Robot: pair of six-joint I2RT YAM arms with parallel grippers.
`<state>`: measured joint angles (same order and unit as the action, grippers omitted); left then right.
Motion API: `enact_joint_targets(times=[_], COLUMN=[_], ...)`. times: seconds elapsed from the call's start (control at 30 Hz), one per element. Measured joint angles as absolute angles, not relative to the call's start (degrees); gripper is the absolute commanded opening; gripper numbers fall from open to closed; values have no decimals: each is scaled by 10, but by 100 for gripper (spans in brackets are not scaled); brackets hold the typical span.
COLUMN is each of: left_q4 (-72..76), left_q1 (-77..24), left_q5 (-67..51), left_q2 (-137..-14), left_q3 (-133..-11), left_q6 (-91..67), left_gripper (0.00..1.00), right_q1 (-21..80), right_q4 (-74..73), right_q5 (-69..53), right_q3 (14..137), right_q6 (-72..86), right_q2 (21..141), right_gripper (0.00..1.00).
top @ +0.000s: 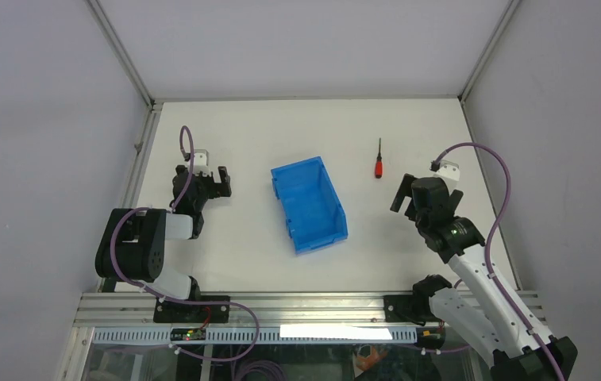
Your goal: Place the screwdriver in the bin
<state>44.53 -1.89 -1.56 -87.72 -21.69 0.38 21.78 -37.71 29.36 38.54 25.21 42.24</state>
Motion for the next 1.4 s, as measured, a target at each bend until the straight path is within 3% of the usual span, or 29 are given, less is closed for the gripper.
enact_joint_targets(times=[0.27,0.43,0.77,0.97,1.27,1.33,1.4], left_q4=[446,445,445,446,445,445,445], left_q1=[-19,-19,-19,-19,-19,-19,-19], left_q5=[-16,-16,-16,-16,-16,-16,-16], left_q2=[-877,-877,-877,-877,-877,-877,-877], left_q3=[-217,-217,-217,-217,-217,-217,-217], left_q6=[4,4,4,4,4,4,4], left_gripper=[99,99,99,99,99,99,99], right_q1=[218,218,215,187,135,128,123], right_q4=[-376,-374,-349,-381,-400,-400,-395], right_q5=[277,230,192,172,123,112,96], right_q3=[387,460,760,849,885,885,888], right_q6=[249,231,164,147,145,148,154], right_q2=[446,539,895,1062,1168,1183,1191], right_gripper=[99,99,96,94,75,66,49])
